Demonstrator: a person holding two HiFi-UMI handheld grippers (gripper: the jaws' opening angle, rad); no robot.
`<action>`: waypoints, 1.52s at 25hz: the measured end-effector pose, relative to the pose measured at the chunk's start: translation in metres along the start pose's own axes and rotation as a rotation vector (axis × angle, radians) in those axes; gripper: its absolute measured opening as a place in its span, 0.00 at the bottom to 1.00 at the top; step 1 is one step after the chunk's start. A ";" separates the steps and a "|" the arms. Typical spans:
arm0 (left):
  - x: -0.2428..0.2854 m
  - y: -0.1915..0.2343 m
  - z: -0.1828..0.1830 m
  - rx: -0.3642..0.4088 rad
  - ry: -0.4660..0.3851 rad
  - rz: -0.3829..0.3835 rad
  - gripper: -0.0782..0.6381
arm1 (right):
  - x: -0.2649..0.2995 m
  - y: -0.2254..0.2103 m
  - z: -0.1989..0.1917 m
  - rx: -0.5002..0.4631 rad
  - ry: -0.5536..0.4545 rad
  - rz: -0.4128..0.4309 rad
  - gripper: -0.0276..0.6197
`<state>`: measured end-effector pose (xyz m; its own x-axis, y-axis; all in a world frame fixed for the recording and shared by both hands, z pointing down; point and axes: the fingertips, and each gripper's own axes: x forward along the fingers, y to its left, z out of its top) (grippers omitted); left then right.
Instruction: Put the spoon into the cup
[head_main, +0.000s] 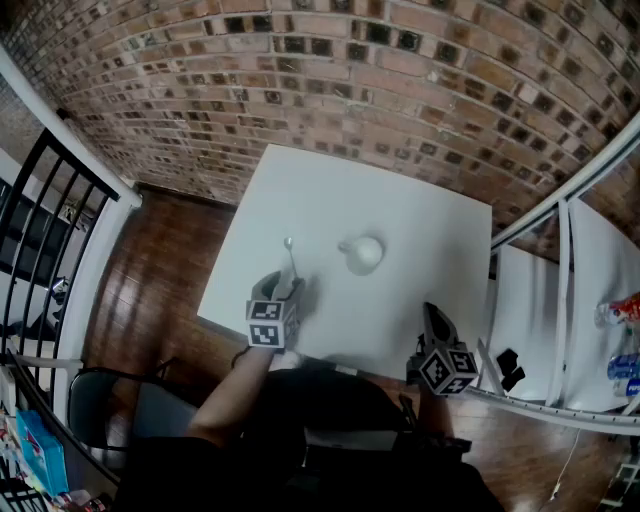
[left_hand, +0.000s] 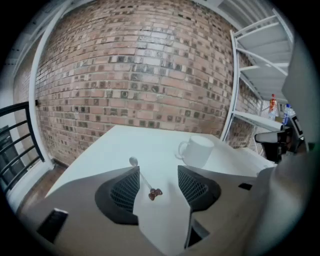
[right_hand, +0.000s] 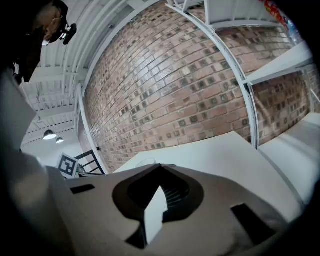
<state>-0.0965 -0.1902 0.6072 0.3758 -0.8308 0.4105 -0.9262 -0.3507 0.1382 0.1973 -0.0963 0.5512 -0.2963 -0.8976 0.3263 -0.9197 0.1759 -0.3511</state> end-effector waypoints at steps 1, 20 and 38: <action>0.007 0.001 -0.008 -0.009 0.024 0.014 0.45 | -0.001 -0.001 0.000 0.001 0.002 -0.002 0.05; 0.053 0.014 -0.069 0.019 0.215 0.198 0.42 | -0.002 -0.017 -0.009 0.037 0.021 -0.019 0.05; 0.028 0.044 -0.073 0.114 0.265 0.054 0.29 | 0.015 0.016 -0.009 0.045 0.001 0.007 0.05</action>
<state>-0.1290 -0.1980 0.6904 0.2913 -0.7132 0.6376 -0.9299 -0.3675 0.0138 0.1759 -0.1032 0.5588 -0.3034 -0.8959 0.3246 -0.9050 0.1643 -0.3923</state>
